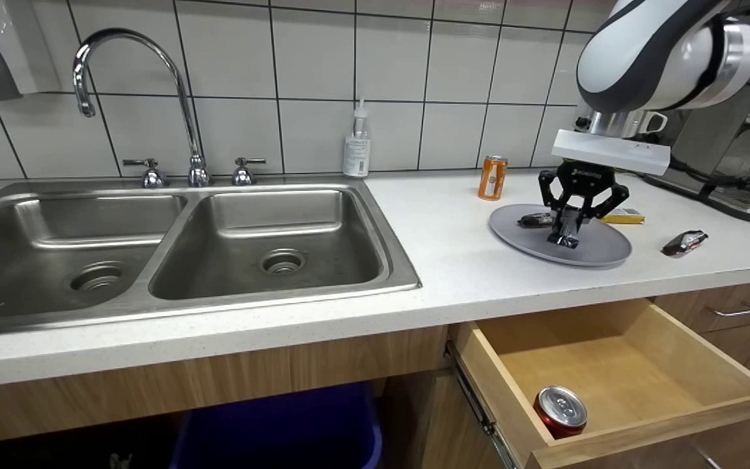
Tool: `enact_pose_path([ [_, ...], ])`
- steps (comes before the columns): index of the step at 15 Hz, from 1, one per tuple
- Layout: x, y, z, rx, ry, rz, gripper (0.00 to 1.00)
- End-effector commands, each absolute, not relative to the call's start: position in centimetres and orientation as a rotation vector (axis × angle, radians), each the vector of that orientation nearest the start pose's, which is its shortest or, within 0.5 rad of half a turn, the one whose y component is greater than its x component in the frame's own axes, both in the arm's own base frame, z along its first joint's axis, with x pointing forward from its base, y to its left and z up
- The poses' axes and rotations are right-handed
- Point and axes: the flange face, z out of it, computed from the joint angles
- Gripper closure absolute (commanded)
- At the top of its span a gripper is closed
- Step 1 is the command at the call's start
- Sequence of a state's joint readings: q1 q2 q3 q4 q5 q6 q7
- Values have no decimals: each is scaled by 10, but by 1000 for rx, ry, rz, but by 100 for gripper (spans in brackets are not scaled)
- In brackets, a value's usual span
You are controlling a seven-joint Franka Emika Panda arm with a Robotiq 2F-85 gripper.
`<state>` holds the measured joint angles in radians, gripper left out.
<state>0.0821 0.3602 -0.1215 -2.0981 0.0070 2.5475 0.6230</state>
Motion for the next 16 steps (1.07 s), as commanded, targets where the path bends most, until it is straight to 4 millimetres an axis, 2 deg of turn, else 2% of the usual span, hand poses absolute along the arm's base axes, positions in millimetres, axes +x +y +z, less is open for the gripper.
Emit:
enact_pose_path([
  [1,556,-13,271,-2965,993,-178,92],
  [9,492,0,274,-2971,973,-181,92],
  [16,445,11,263,-2971,1044,-218,92],
])
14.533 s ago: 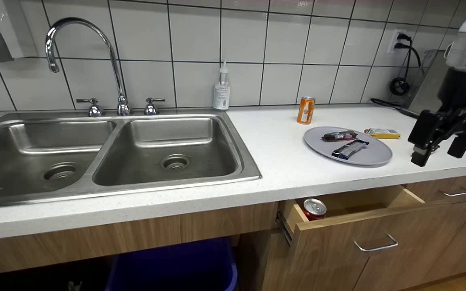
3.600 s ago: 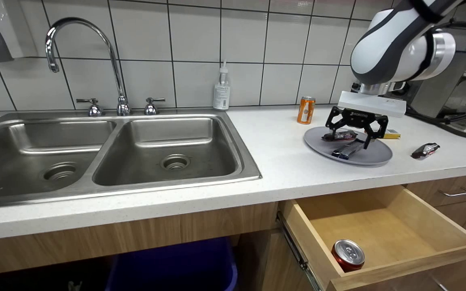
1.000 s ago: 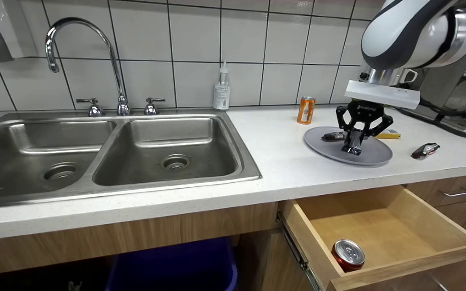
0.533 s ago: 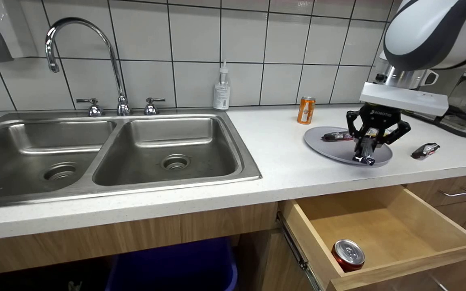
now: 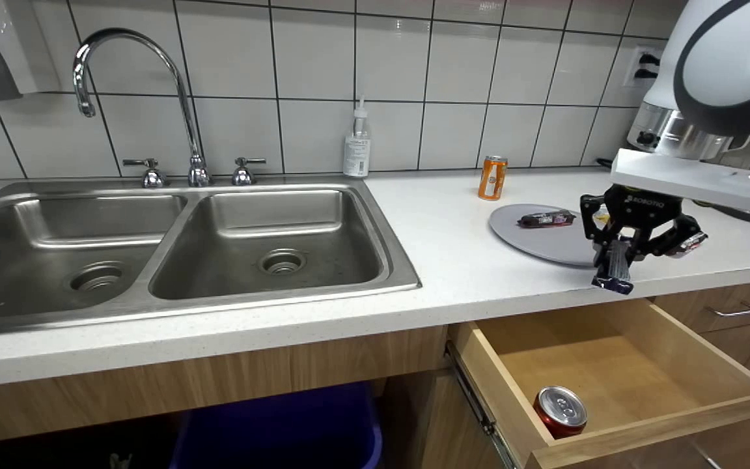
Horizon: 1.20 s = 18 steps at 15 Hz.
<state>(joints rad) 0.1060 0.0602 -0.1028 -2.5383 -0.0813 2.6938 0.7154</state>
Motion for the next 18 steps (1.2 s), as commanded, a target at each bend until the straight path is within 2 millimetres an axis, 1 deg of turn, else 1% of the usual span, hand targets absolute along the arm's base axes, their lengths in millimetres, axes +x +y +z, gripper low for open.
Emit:
enact_pose_path([
  [1,439,12,260,-2971,1064,-219,92],
  [5,418,19,247,-2973,1155,-250,92],
  [8,407,22,235,-2976,1222,-235,92],
  [12,404,18,219,-2973,1305,-230,92],
  [14,406,15,211,-2976,1333,-220,92],
  [18,409,10,188,-2999,1365,-179,92],
])
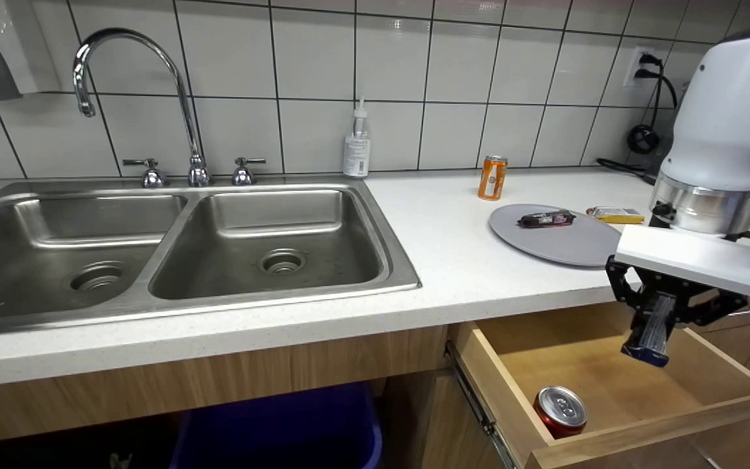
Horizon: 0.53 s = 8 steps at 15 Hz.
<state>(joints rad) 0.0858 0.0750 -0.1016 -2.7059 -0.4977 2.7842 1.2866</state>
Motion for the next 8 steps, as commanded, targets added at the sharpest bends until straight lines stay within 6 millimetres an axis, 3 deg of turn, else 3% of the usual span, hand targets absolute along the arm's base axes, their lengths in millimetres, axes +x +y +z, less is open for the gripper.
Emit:
enact_pose_path([
  [1,409,9,182,-3008,1368,-162,92],
  [8,423,3,147,-3070,1362,-68,92],
])
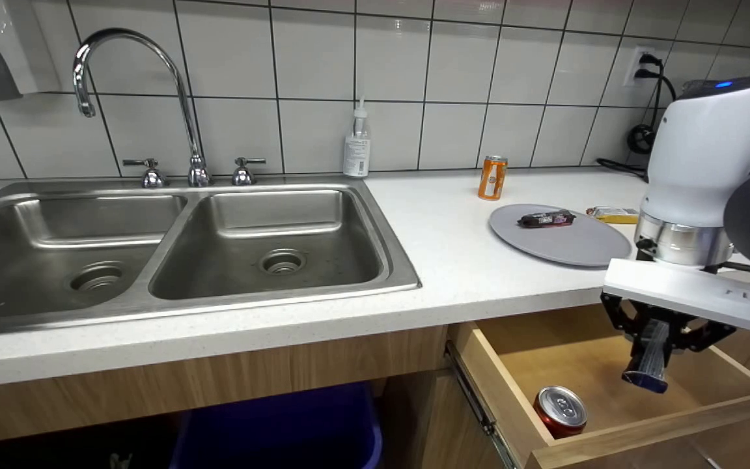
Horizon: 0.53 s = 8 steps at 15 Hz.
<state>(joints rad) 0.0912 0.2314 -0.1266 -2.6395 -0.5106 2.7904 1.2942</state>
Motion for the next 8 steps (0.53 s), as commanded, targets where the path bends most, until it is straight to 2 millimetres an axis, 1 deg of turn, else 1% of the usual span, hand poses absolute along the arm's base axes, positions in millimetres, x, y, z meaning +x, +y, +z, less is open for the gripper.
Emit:
enact_pose_path([
  [1,425,3,143,-3077,1361,-62,92],
  [3,428,3,137,-3090,1354,-50,92],
  [4,430,4,134,-3097,1352,-46,45],
  [5,431,4,133,-3099,1348,-43,43],
  [8,432,5,138,-3101,1333,-63,22],
])
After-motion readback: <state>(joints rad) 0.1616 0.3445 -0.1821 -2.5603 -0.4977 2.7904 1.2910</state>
